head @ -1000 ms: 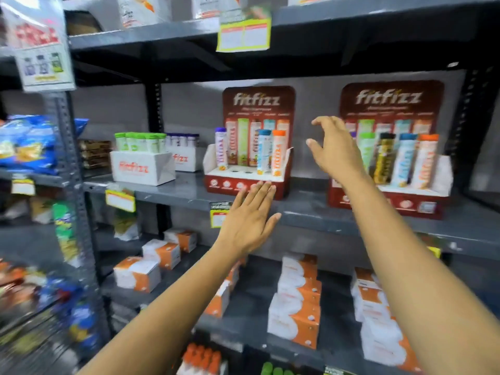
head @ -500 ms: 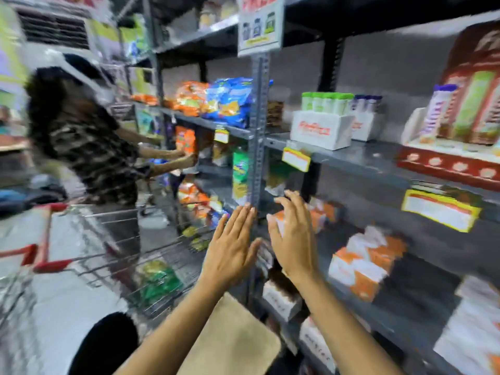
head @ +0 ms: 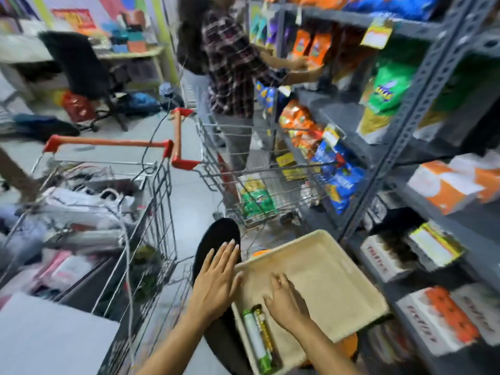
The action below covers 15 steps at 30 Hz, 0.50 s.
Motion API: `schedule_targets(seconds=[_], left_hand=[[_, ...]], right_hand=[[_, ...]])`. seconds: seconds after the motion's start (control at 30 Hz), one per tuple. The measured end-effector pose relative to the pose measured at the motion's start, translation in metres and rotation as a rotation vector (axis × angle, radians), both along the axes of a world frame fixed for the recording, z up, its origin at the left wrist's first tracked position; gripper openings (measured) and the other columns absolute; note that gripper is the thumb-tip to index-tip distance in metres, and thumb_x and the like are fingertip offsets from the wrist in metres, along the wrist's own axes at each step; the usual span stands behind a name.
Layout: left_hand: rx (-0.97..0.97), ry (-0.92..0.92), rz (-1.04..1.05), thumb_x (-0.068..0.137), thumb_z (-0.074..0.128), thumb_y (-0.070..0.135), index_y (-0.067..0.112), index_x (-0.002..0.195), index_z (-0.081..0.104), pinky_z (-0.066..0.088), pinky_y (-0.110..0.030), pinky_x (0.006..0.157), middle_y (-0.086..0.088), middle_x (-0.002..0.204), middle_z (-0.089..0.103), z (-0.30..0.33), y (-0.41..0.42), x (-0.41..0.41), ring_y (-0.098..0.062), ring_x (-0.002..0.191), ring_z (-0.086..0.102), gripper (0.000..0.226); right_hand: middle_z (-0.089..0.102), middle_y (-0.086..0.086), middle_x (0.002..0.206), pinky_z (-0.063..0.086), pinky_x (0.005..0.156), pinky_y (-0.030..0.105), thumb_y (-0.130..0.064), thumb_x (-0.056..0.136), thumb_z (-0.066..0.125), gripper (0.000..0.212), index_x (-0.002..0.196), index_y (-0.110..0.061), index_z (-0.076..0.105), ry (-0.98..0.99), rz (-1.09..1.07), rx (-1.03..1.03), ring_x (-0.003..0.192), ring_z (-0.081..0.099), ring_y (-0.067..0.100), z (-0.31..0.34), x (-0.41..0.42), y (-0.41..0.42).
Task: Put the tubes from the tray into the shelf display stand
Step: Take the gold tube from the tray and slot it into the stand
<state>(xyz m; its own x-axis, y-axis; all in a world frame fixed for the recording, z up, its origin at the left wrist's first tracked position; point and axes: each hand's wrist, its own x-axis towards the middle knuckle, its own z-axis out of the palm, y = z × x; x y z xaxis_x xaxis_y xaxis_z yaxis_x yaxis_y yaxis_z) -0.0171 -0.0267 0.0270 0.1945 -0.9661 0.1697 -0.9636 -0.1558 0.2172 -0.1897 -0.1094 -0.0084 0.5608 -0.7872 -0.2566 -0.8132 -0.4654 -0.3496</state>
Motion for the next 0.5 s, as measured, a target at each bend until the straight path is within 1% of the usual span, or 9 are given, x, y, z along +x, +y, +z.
schedule_targets(seconds=[0.07,0.17,0.23,0.3,0.37,0.4,0.43,0.5], left_hand=[[0.035,0.025,0.017,0.096,0.024,0.046,0.014,0.146,0.028,0.011,-0.038,0.115,-0.003,0.154,0.024,-0.017,0.013,0.003,-0.018,0.143,0.019,0.060],[0.092,0.056,0.059,0.096,0.020,0.048,0.016,0.148,0.022,0.007,-0.036,0.116,-0.001,0.156,0.016,-0.042,0.022,0.007,-0.017,0.145,0.013,0.062],[0.096,0.073,0.097,0.097,0.021,0.047,0.017,0.149,0.018,0.005,-0.035,0.118,0.002,0.156,0.010,-0.050,0.020,0.009,-0.014,0.145,0.008,0.060],[0.096,0.079,0.106,0.098,0.025,0.046,0.019,0.149,0.015,0.005,-0.034,0.119,0.004,0.157,0.008,-0.052,0.017,0.010,-0.012,0.145,0.005,0.059],[0.102,0.078,0.103,0.099,0.026,0.044,0.020,0.150,0.013,0.003,-0.033,0.119,0.003,0.158,0.010,-0.055,0.017,0.011,-0.010,0.145,0.004,0.058],[0.107,0.075,0.101,0.099,0.026,0.044,0.020,0.150,0.013,0.003,-0.032,0.119,0.003,0.158,0.011,-0.056,0.018,0.011,-0.010,0.145,0.003,0.058],[0.111,0.070,0.102,0.099,0.026,0.044,0.020,0.150,0.013,0.002,-0.032,0.119,0.002,0.158,0.012,-0.057,0.019,0.011,-0.010,0.145,0.003,0.058],[0.113,0.070,0.105,0.099,0.026,0.044,0.019,0.150,0.014,0.002,-0.032,0.119,0.002,0.158,0.013,-0.057,0.019,0.010,-0.010,0.145,0.004,0.058]], right_hand=[[0.041,0.007,0.140,0.043,0.098,0.039,-0.033,0.091,0.045,0.053,0.142,-0.025,0.032,0.103,0.051,0.121,0.125,0.044,0.029,-0.023,0.005,0.002],[0.046,0.010,0.134,0.045,0.094,0.039,-0.023,0.092,0.041,0.043,0.135,-0.023,0.041,0.208,0.110,0.229,0.119,0.048,0.030,-0.055,0.013,0.005],[0.048,0.011,0.130,0.045,0.090,0.038,-0.020,0.091,0.039,0.039,0.130,-0.021,0.043,0.235,0.117,0.271,0.115,0.050,0.030,-0.069,0.015,0.005],[0.049,0.012,0.128,0.045,0.088,0.037,-0.020,0.092,0.036,0.038,0.129,-0.020,0.042,0.240,0.115,0.276,0.113,0.051,0.031,-0.077,0.019,0.003],[0.049,0.014,0.128,0.045,0.088,0.038,-0.020,0.094,0.035,0.040,0.134,-0.022,0.039,0.243,0.123,0.264,0.113,0.051,0.032,-0.084,0.026,0.003],[0.050,0.014,0.128,0.044,0.089,0.038,-0.020,0.095,0.035,0.039,0.134,-0.022,0.040,0.246,0.113,0.256,0.113,0.051,0.033,-0.085,0.030,0.003],[0.051,0.015,0.127,0.044,0.090,0.039,-0.018,0.096,0.034,0.036,0.130,-0.018,0.044,0.245,0.097,0.247,0.113,0.052,0.034,-0.087,0.035,0.005],[0.054,0.016,0.123,0.045,0.090,0.040,-0.014,0.096,0.034,0.028,0.117,-0.011,0.051,0.250,0.085,0.226,0.110,0.053,0.034,-0.089,0.043,0.007]])
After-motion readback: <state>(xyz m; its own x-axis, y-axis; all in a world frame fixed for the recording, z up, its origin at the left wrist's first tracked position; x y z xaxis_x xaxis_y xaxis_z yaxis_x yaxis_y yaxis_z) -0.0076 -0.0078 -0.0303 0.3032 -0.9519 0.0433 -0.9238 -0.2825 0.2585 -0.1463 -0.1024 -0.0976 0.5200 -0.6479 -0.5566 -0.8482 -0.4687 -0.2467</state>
